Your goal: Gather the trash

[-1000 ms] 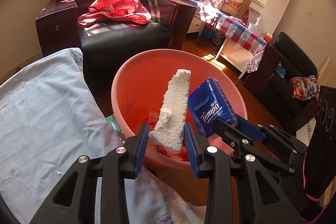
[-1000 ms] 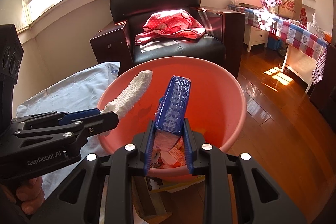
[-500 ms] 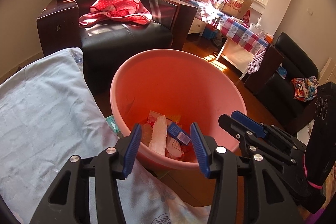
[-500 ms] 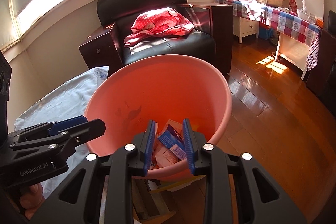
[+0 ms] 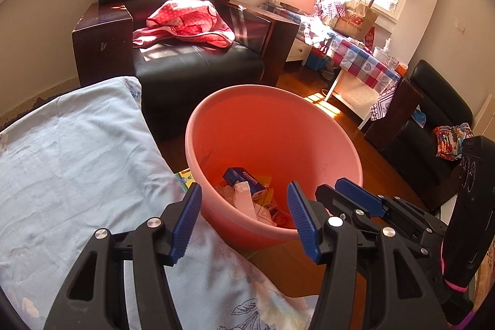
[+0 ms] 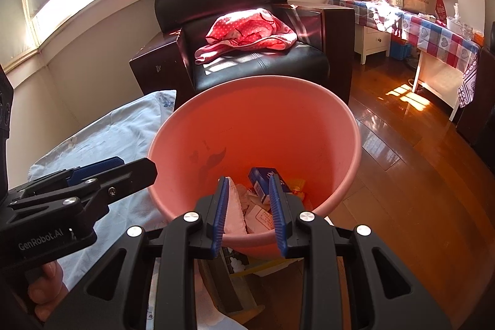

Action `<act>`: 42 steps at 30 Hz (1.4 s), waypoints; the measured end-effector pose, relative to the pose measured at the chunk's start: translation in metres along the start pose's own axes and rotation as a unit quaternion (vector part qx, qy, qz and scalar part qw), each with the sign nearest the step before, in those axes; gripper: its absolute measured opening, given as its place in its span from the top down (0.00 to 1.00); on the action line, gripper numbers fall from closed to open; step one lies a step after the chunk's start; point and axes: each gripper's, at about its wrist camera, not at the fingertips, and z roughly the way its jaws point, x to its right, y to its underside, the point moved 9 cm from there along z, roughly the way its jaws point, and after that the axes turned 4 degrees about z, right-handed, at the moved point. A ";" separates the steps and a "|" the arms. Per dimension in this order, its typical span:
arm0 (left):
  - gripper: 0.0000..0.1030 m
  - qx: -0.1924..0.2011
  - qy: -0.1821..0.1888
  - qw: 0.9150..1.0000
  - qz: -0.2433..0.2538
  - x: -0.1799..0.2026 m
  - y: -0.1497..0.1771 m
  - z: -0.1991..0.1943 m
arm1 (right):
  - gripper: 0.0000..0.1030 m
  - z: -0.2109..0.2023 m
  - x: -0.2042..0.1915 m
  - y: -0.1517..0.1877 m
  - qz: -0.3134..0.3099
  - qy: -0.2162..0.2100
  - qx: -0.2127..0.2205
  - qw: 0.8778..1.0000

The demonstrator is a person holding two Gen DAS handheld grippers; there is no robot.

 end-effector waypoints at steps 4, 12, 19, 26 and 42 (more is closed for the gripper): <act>0.45 0.008 -0.004 1.000 -0.002 0.000 0.001 -0.010 | 0.73 -0.005 -0.007 0.002 -0.006 -0.004 0.001 1.000; 0.38 0.024 -0.013 1.000 -0.008 -0.002 0.005 -0.030 | 0.73 -0.016 -0.018 0.006 -0.020 -0.010 0.002 1.000; 0.38 0.037 -0.017 0.999 -0.012 -0.002 0.007 -0.047 | 0.73 -0.026 -0.028 0.009 -0.033 -0.017 0.007 0.999; 0.37 0.050 -0.017 0.998 -0.018 -0.002 0.009 -0.062 | 0.62 -0.035 -0.033 0.010 -0.036 -0.013 0.009 0.999; 0.37 0.070 -0.046 0.996 -0.030 -0.018 0.023 -0.089 | 0.61 -0.047 -0.055 0.025 -0.055 -0.017 0.017 0.998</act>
